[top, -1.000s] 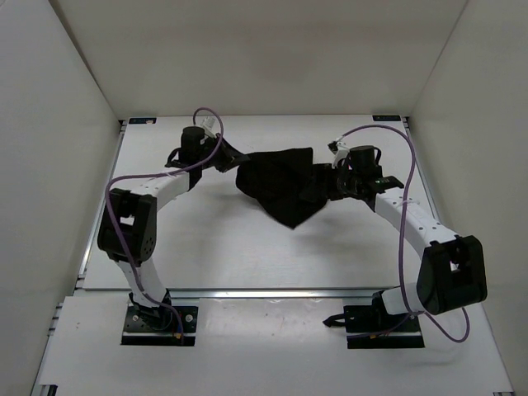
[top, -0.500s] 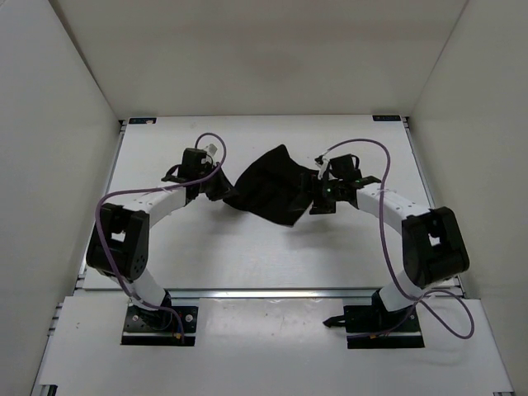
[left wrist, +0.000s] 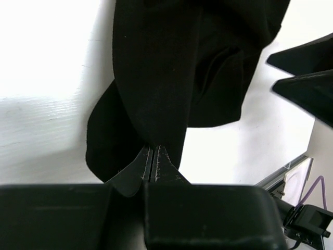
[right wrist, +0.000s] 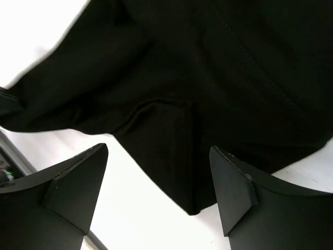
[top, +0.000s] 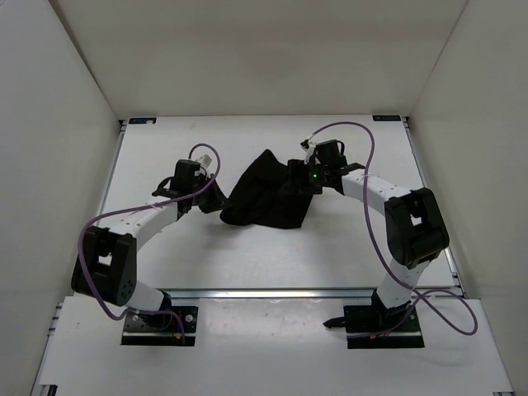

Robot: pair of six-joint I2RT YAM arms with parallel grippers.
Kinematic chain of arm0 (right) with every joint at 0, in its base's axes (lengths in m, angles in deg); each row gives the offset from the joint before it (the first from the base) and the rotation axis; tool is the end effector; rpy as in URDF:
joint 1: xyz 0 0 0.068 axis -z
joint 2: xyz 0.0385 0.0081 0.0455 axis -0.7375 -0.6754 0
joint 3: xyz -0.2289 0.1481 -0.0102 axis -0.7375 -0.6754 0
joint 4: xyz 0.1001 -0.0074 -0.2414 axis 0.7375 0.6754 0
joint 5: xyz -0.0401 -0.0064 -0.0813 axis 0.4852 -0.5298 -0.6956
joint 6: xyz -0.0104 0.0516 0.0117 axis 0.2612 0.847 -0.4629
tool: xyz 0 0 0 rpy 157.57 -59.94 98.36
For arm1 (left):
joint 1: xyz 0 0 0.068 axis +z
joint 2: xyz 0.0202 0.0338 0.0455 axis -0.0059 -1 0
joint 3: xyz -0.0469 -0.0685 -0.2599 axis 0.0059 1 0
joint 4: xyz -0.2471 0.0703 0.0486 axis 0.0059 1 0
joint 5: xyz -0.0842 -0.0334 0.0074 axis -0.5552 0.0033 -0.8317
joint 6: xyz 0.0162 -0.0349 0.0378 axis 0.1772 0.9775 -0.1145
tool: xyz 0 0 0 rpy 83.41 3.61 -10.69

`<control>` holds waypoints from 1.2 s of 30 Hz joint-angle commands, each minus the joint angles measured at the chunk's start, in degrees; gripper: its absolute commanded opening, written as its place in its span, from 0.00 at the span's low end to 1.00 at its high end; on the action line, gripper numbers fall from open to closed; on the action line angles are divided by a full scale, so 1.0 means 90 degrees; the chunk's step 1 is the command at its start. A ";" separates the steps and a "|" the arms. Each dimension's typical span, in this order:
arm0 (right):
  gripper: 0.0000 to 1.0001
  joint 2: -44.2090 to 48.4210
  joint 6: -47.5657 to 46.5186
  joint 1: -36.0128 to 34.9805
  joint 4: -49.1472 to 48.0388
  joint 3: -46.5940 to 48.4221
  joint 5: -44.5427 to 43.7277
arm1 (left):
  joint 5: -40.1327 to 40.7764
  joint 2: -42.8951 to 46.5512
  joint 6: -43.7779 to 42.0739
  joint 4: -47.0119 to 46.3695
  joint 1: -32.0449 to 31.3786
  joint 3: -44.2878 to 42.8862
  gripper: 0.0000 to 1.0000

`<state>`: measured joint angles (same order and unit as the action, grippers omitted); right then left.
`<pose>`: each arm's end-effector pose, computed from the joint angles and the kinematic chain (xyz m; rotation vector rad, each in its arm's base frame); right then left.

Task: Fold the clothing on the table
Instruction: Move the skirt to the center of the board, then flatten the skirt out

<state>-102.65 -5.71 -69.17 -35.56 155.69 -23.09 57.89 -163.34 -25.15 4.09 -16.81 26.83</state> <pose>0.3462 0.1546 0.2110 -0.2688 2.4255 0.8949 0.2801 -0.0992 0.2045 -0.2270 2.5056 -0.8273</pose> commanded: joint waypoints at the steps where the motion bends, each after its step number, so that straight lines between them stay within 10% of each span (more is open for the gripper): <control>1: 0.76 -0.0255 -0.0411 -0.0182 -0.0194 0.0192 -0.0046 | -0.0040 0.0321 -0.0117 0.0104 0.0069 0.0061 0.00; 10: 0.74 -0.0666 -0.0753 -0.0553 -0.0351 0.0289 -0.0202 | -0.0264 0.0389 0.0000 0.0035 0.0089 0.0353 0.00; 21: 0.03 -0.1153 -0.0880 -0.0300 -0.0118 0.1158 -0.0505 | -0.0255 0.0399 -0.0224 0.0211 0.0206 0.0383 0.00; 24: 0.00 -0.1223 -0.1133 -0.0221 0.0361 0.2054 -0.0534 | -0.0274 0.0292 -0.0399 0.0309 0.0381 0.0227 0.00; 31: 0.01 -0.0959 -0.1837 0.0178 0.0947 0.4134 -0.1033 | 0.0184 -0.0780 -0.1386 0.1323 0.0937 -0.2416 0.00; 36: 0.00 -0.0968 -0.2423 0.0598 0.0910 0.6304 -0.1599 | 0.0340 -0.2119 -0.1416 0.1968 0.1027 -0.6327 0.00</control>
<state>-114.54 -22.71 -66.15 -24.44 204.06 -33.54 59.36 -180.28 -35.53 18.69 -7.96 -14.80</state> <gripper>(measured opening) 0.017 0.039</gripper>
